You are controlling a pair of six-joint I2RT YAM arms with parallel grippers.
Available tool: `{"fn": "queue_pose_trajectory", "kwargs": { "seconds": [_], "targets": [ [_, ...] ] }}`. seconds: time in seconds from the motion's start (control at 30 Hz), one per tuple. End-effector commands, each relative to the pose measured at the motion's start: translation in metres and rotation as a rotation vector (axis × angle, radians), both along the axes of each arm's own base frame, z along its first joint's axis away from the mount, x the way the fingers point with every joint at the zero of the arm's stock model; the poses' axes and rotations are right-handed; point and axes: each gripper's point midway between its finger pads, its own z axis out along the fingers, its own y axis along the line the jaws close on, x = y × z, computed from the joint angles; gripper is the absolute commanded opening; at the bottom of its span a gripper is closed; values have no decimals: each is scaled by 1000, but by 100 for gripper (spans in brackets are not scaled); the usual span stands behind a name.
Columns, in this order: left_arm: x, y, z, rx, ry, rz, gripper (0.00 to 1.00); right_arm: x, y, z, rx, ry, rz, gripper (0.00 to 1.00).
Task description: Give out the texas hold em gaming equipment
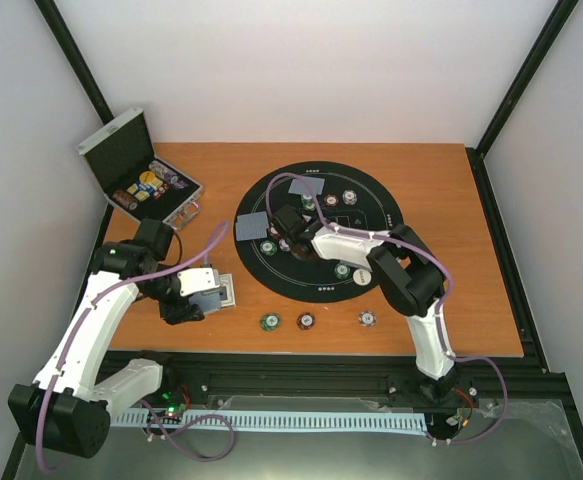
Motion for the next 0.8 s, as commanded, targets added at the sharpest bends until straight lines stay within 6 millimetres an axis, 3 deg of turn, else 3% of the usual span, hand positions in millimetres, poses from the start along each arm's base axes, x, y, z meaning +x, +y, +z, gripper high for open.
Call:
{"fn": "queue_pose_trajectory", "kwargs": {
  "seconds": [0.0, 0.13, 0.2, 0.33, 0.57, 0.77],
  "targets": [
    [1, -2, 16, -17, -35, 6, 1, -10, 4, 35, 149, 15, -45, 65],
    [1, -2, 18, -21, -39, 7, 1, -18, 6, 69, 359, 36, -103, 74],
    [1, -2, 18, -20, -39, 8, 1, -26, 11, 92, 487, 49, -118, 77],
    [2, -3, 20, -29, -46, 10, 1, -48, 23, 119, 767, 148, -178, 85],
    [2, -6, 22, -46, -43, 11, 1, -130, 82, 133, 1329, 624, -162, 85],
    [3, -5, 21, -40, -47, 11, 1, -190, 117, 141, 1429, 835, -95, 85]
  ]
}}
